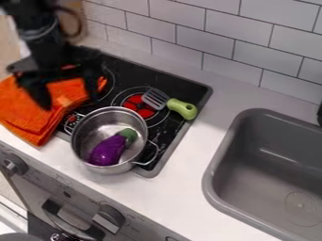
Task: Moved the silver pot from the lower right of the burner to the upper left
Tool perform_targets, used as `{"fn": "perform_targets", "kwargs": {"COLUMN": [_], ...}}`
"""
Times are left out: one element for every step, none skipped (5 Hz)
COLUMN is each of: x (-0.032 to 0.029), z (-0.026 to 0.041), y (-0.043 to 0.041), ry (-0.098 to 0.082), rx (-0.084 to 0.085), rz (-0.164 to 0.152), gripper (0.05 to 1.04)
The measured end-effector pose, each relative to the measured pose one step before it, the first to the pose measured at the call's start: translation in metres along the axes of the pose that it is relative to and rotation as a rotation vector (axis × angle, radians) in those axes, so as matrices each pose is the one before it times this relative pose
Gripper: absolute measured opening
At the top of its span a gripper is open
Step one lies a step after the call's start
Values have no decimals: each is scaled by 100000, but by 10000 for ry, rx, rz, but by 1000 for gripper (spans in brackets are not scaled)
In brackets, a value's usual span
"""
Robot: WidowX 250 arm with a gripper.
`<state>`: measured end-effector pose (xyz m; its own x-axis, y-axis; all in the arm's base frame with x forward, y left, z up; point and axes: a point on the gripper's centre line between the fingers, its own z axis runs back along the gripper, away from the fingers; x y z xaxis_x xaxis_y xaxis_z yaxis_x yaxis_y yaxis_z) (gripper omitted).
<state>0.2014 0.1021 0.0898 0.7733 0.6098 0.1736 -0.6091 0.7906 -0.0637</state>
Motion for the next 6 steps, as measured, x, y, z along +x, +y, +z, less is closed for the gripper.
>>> {"fn": "perform_targets", "kwargs": {"x": [-1320, -104, -709, -917, 89, -22], "z": [-1010, -1376, -1201, -715, -285, -1209], "y": [1047, 490, 17, -437, -185, 220], "ry": [200, -251, -8, 30, 6, -108], "rx": [680, 233, -82, -398, -152, 582], "rz": [171, 242, 115, 5, 238, 3], "gripper": [1000, 1000, 1000, 1000, 1000, 972]}}
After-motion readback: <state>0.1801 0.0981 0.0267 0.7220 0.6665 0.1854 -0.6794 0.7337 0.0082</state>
